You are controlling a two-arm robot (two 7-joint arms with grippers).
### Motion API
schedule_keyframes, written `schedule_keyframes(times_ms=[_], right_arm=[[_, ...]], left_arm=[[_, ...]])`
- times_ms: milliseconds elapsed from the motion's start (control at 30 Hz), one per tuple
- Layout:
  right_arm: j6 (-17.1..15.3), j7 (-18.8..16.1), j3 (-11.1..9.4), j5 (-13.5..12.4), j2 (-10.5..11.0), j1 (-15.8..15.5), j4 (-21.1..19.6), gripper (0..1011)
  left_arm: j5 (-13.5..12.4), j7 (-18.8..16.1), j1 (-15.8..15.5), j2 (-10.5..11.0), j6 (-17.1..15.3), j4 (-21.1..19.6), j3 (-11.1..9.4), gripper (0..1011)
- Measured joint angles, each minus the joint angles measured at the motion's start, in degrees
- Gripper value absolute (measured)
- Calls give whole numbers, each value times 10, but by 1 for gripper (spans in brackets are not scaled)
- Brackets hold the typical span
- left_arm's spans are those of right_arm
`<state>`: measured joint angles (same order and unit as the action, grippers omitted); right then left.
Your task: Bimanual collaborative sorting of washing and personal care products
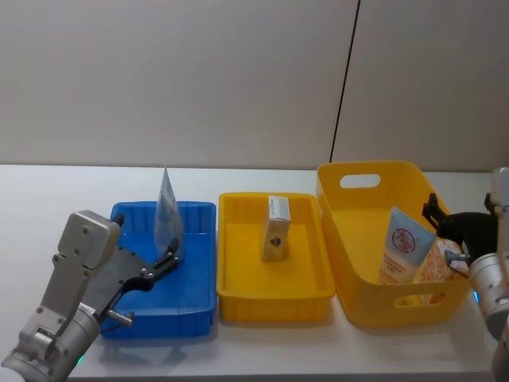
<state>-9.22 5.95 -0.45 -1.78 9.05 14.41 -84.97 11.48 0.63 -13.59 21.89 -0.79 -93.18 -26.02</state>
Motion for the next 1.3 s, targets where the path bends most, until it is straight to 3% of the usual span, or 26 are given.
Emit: schedule_keyframes(times_ms=[467, 667, 967, 1300], right_arm=[[68, -38, -39, -60, -18, -27, -51, 1003], [69, -40, -38, -62, -17, -29, -54, 1003], [69, -53, -1, -80, 9, -56, -77, 1004], [71, -77, 71, -116, 59, -107, -123, 1003]], left_arm=[[0, 0, 0, 0, 0, 0, 0, 1001], [0, 0, 0, 0, 0, 0, 0, 1001], [0, 0, 0, 0, 0, 0, 0, 1001], [0, 0, 0, 0, 0, 0, 0, 1001]])
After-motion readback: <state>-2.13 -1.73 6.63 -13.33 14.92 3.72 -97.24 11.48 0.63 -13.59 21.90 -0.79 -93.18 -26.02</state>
